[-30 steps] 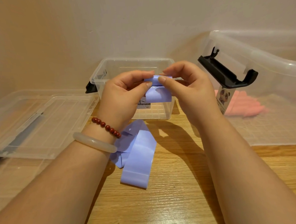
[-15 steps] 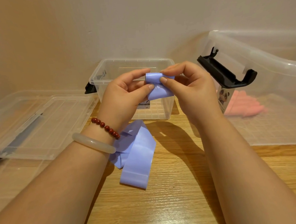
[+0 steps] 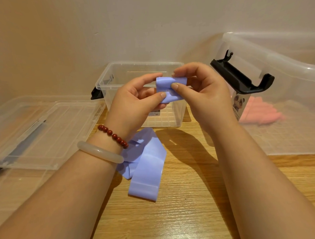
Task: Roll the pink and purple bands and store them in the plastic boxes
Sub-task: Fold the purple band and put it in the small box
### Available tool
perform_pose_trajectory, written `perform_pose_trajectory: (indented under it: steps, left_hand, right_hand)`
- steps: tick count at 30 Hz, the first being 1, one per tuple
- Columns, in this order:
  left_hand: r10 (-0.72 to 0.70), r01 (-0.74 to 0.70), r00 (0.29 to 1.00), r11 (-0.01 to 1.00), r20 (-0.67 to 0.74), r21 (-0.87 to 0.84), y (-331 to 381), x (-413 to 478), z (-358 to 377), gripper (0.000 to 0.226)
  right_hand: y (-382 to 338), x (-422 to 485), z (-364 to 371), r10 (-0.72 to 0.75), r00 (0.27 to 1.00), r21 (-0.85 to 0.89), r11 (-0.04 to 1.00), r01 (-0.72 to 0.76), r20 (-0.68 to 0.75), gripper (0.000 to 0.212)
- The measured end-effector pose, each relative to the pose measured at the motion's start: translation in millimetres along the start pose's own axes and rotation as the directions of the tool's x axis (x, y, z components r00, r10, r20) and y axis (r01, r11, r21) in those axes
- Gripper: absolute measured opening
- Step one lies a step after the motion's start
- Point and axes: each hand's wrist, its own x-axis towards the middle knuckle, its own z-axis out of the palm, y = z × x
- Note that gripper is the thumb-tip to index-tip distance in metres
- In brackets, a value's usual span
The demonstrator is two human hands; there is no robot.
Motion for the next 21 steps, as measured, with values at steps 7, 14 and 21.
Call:
perform_pose_trajectory:
  steps: [7, 14, 21]
  left_hand:
    - [-0.013, 0.010, 0.999, 0.998, -0.038, -0.068, 2.5, -0.4, 1.1, 0.024]
    - [0.007, -0.011, 0.997, 0.999, -0.078, -0.051, 3.1, -1.0, 1.5, 0.021]
    - [0.030, -0.036, 0.997, 0.996, -0.077, -0.077, 5.2, -1.1, 0.9, 0.025]
  right_hand:
    - [5.7, 1.8, 0.1, -0.075, 0.997, -0.064, 0.995, 0.074, -0.008, 0.017]
    - [4.1, 1.0, -0.2, -0.011, 0.999, -0.005, 1.000, 0.011, 0.034, 0.022]
    - [-0.7, 0.0, -2.8, 0.113, 0.993, 0.056, 0.992, -0.115, 0.046, 0.018]
